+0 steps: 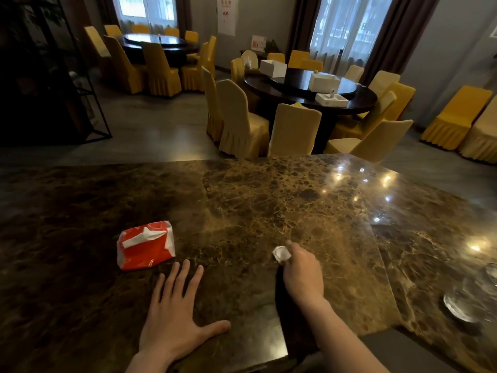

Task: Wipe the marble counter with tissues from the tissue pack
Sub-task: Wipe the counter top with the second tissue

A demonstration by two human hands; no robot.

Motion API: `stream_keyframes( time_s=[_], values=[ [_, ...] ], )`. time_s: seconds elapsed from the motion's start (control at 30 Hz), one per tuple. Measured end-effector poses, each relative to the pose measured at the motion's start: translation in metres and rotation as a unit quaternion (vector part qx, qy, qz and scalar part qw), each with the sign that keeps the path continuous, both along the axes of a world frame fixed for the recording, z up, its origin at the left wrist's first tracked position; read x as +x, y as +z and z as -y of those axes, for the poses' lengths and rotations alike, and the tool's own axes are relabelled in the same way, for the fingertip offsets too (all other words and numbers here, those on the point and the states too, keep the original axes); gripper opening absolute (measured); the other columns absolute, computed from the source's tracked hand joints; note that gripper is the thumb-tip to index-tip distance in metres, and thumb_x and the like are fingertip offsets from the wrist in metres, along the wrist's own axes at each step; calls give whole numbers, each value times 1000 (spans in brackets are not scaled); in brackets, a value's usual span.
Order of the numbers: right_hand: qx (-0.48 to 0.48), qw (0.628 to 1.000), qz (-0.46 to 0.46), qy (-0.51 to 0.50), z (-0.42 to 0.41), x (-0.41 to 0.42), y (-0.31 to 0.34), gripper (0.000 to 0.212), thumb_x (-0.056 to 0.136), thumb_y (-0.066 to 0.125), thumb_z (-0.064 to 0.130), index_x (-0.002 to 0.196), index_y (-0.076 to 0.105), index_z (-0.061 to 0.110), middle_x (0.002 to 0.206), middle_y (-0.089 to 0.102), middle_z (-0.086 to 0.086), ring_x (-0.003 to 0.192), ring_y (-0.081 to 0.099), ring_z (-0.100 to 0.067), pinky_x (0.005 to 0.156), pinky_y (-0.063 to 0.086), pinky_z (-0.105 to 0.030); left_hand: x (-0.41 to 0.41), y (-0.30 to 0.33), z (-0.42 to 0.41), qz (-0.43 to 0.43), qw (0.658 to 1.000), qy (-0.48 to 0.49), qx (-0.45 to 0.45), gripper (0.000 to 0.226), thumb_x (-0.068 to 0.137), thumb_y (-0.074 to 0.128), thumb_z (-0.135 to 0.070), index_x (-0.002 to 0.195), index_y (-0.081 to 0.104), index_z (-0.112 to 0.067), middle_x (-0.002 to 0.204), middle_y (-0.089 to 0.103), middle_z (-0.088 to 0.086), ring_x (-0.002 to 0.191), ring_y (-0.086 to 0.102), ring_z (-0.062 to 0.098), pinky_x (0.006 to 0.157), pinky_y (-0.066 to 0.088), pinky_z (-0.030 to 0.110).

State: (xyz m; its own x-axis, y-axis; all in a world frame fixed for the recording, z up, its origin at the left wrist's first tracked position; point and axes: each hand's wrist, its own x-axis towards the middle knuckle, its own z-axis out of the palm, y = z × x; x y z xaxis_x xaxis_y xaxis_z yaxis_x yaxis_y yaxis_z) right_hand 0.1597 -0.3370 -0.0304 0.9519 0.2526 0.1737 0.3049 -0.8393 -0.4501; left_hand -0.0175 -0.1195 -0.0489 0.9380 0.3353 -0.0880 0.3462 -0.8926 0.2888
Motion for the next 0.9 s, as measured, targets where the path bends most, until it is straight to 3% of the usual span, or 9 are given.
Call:
stream_keyframes(
  time_s=[0.07, 0.2, 0.37, 0.43, 0.53, 0.63, 0.7, 0.8, 0.9],
  values=[
    [-20, 1000, -1, -1, -13, -11, 1, 45, 89, 62, -2, 132, 63, 12, 116, 68, -7, 108, 63, -26, 87, 53, -36, -1, 0, 1, -12, 1000, -4, 10, 132, 55, 22, -113, 157, -18, -40, 167, -27, -9, 149, -33, 12, 123, -19, 44],
    [-23, 992, -4, 124, -47, -61, 0, 33, 95, 61, 7, 125, 68, 21, 97, 50, 4, 91, 53, -16, 71, 41, -24, -1, -1, 0, -22, 1000, -3, 21, 134, 51, 14, -114, 158, -17, -39, 168, -25, -6, 150, -32, 14, 125, -16, 46],
    [-67, 962, -5, 264, -20, -82, -1, 36, 89, 71, 20, 123, 68, 33, 92, 40, 9, 86, 51, -14, 64, 37, -25, -1, -3, -2, -18, 1000, -3, 24, 132, 54, 18, -113, 158, -16, -38, 169, -23, -5, 150, -31, 14, 124, -17, 44],
    [-61, 975, 11, 213, 8, -70, 0, 30, 91, 68, 18, 117, 71, 33, 90, 45, 9, 82, 52, -14, 64, 40, -25, -3, -5, -2, -11, 1000, -8, 23, 132, 55, 18, -113, 158, -16, -38, 169, -22, -5, 151, -29, 14, 124, -16, 44],
    [-63, 996, 21, 58, 43, -44, 4, 22, 91, 65, 11, 102, 77, 25, 84, 49, 6, 80, 56, -18, 61, 41, -28, -4, -7, -2, 3, 1000, -7, 17, 130, 56, 17, -113, 158, -16, -38, 169, -22, -5, 151, -28, 14, 124, -16, 43],
    [-68, 994, 9, -79, 58, -35, 6, 22, 94, 58, 8, 94, 78, 20, 80, 47, 5, 83, 57, -23, 60, 38, -31, -3, -7, -2, 0, 1000, -9, 23, 131, 55, 15, -113, 158, -17, -38, 168, -24, -5, 151, -29, 14, 125, -16, 44],
    [-80, 993, 19, -84, 54, -46, 4, 21, 95, 60, 9, 97, 78, 19, 80, 48, 5, 79, 54, -19, 60, 38, -29, -2, -8, -2, -2, 1000, -8, 24, 132, 54, 15, -113, 157, -18, -38, 168, -24, -6, 151, -30, 15, 125, -16, 44],
    [-88, 996, 12, -12, 46, -63, -1, 19, 94, 63, 11, 102, 78, 22, 80, 47, 6, 74, 50, -14, 58, 41, -27, -1, -10, -4, 6, 1000, -8, 17, 132, 55, 18, -113, 158, -15, -38, 169, -22, -5, 151, -28, 15, 126, -14, 46],
    [-16, 999, -42, 27, 52, -70, 5, 21, 92, 69, 11, 99, 80, 27, 80, 56, 11, 73, 54, -8, 60, 42, -21, -1, -11, -4, 13, 1000, -5, 10, 132, 55, 20, -113, 159, -12, -38, 170, -18, -5, 152, -26, 15, 126, -12, 47]
  ],
)
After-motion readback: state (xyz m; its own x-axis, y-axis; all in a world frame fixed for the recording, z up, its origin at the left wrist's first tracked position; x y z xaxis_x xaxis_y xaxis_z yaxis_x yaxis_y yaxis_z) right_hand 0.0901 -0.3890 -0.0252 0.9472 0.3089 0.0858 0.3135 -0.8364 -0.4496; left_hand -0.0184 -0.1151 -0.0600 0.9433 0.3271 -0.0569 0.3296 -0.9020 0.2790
